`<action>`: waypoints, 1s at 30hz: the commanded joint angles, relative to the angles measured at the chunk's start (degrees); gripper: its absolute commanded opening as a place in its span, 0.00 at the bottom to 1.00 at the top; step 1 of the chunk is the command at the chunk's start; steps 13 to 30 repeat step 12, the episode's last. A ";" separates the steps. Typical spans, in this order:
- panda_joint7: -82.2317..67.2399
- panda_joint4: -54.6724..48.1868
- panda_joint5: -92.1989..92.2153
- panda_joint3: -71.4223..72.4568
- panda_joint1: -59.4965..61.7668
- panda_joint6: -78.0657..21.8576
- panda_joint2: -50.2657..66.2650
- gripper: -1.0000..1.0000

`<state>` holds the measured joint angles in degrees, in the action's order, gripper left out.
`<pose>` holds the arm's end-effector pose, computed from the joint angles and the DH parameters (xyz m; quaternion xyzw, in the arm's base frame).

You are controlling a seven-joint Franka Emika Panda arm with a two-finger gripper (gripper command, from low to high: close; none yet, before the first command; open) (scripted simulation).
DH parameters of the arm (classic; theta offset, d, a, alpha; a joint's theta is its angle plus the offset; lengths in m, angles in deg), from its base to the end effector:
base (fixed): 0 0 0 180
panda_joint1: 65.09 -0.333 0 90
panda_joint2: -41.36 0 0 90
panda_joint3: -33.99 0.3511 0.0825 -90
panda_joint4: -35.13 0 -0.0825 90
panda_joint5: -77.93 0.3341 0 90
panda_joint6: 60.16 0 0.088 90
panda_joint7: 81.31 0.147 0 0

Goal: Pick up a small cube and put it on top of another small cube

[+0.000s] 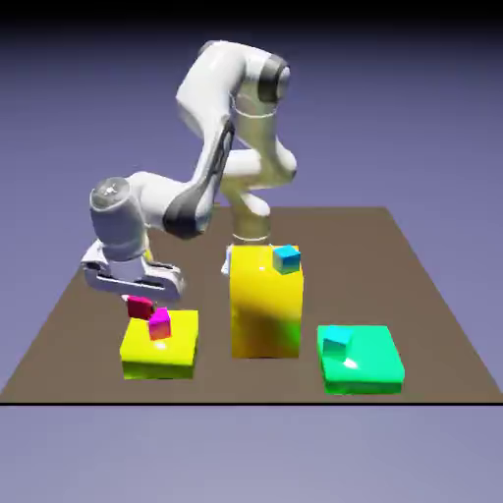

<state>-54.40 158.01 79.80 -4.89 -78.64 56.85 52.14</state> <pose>0.4443 -0.2007 0.3450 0.8846 -0.4473 -0.1229 0.0471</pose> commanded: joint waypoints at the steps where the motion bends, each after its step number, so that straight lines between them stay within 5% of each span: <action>1: -0.95 1.61 -1.69 -0.84 -1.09 -0.12 -2.08 0.00; 9: -5.28 8.60 1.01 -0.01 -0.28 9.84 1.79 0.00; 10: -5.28 8.60 1.01 -0.01 -0.28 9.84 1.79 1.00; 30: -4.51 7.34 -0.08 -0.46 -0.78 7.35 0.25 1.00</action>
